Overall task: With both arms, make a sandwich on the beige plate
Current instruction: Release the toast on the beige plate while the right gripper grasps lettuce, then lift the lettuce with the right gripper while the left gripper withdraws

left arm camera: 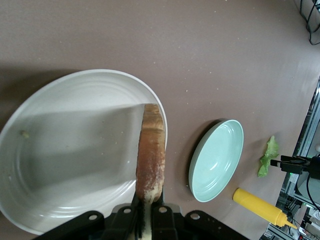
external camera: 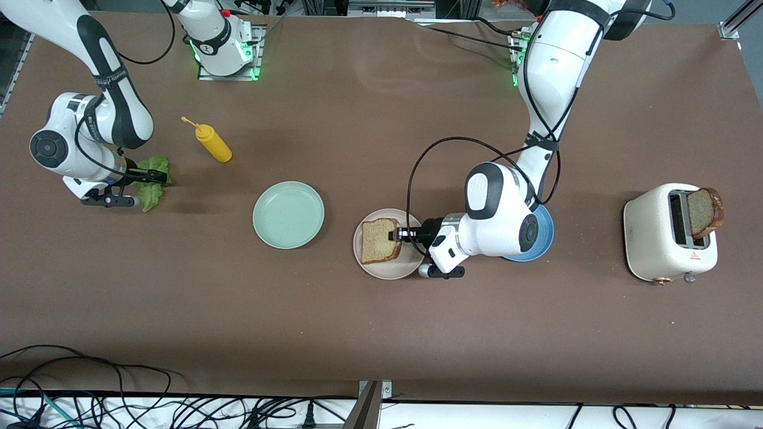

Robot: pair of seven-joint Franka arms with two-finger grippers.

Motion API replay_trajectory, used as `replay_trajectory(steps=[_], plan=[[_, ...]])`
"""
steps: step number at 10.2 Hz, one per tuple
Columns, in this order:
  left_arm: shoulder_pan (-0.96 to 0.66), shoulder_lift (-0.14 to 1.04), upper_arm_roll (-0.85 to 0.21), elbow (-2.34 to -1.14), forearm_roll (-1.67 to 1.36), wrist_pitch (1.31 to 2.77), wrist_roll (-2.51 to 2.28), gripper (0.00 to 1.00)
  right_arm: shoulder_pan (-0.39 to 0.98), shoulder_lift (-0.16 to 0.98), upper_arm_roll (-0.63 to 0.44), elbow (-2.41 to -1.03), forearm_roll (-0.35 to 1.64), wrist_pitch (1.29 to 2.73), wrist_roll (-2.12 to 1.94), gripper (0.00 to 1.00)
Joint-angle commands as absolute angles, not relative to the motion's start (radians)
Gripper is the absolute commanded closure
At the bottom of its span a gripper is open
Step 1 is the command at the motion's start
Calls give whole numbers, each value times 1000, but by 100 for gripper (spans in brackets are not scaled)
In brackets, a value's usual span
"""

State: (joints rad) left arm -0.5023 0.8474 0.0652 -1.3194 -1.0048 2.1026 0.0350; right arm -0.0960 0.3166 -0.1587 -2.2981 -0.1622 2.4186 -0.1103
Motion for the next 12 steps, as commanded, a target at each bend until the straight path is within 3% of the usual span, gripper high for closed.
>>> replay_trajectory(steps=[1, 2, 3, 4, 5, 6, 9, 12], plan=[[-494, 856, 71, -1318, -1025, 2102, 49, 85, -100, 342, -175, -2309, -175, 2470, -152, 0], [-489, 859, 72, -1321, -1026, 2102, 52, 34, -100, 345, -175, -2309, -175, 2476, -152, 7], [-479, 861, 72, -1324, -1025, 2100, 69, 0, -101, 347, -175, -2309, -175, 2476, -152, 32], [-466, 858, 78, -1324, -1017, 2091, 71, 0, -103, 347, -176, -2309, -175, 2474, -152, 62], [-454, 850, 77, -1322, -943, 2088, 68, 0, -103, 345, -175, -2307, -175, 2473, -152, 84], [-428, 847, 77, -1318, -881, 2083, 64, 0, -103, 345, -175, -2307, -175, 2471, -152, 100], [-330, 804, 80, -1307, -764, 1936, 66, 0, -103, 331, -175, -2306, -175, 2467, -152, 100], [-252, 694, 92, -1308, -524, 1775, 55, 0, -101, 243, -166, -2284, -173, 2419, -153, 100]])
